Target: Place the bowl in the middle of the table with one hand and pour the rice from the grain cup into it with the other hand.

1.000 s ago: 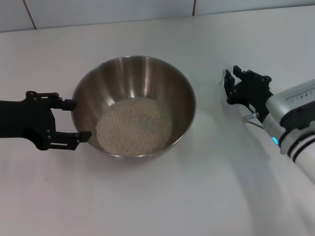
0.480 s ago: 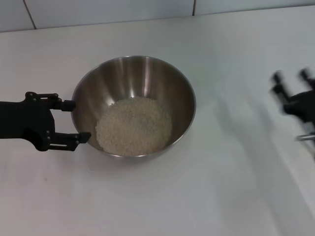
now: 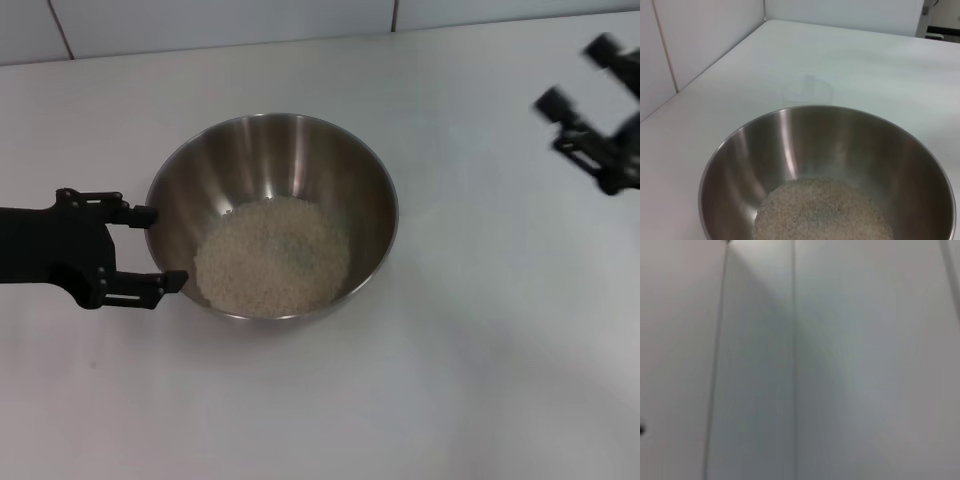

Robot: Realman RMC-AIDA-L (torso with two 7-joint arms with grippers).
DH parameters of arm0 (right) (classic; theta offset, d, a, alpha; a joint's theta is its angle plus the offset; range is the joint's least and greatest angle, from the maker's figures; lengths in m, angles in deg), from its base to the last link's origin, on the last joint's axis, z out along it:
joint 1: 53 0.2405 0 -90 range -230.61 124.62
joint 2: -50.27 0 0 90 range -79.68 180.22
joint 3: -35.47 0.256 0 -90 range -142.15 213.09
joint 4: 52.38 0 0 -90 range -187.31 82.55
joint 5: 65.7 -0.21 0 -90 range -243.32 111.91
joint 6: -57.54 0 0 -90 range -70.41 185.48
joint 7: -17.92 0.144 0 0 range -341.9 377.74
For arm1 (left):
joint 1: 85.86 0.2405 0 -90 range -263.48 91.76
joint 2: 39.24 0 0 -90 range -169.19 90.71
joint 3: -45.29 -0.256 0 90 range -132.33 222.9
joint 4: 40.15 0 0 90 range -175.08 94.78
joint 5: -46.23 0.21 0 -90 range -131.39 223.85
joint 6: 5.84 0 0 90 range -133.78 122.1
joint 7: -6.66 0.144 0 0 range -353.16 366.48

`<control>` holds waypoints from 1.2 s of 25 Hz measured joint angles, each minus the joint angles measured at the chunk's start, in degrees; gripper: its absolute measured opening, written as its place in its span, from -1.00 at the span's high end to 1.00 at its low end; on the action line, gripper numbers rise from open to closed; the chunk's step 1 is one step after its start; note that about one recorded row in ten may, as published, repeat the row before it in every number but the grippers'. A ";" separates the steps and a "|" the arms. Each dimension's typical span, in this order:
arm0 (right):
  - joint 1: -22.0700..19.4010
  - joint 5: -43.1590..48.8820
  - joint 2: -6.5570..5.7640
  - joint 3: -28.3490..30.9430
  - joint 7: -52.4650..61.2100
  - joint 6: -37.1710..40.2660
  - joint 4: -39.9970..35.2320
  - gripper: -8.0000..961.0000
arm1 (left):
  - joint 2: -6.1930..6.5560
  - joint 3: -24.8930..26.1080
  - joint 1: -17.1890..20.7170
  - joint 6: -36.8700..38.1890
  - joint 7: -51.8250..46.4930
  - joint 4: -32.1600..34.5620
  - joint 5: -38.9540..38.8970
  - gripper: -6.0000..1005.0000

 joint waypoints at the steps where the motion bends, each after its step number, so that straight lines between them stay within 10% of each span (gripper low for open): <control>1: 5.74 3.73 0.84 -0.03 3.84 0.30 9.02 -0.57 | -0.02 -0.08 -0.14 -0.01 0.00 -0.07 -0.01 -0.62; 6: 18.52 9.87 5.18 0.14 7.24 4.03 32.10 -0.57 | -0.01 -0.24 -0.73 -0.03 -0.01 -0.12 -0.01 -0.62; 30: 26.84 15.74 5.37 -23.61 29.29 2.74 38.88 -0.57 | -0.01 -1.55 -1.59 -0.13 -0.67 -0.29 0.96 -0.62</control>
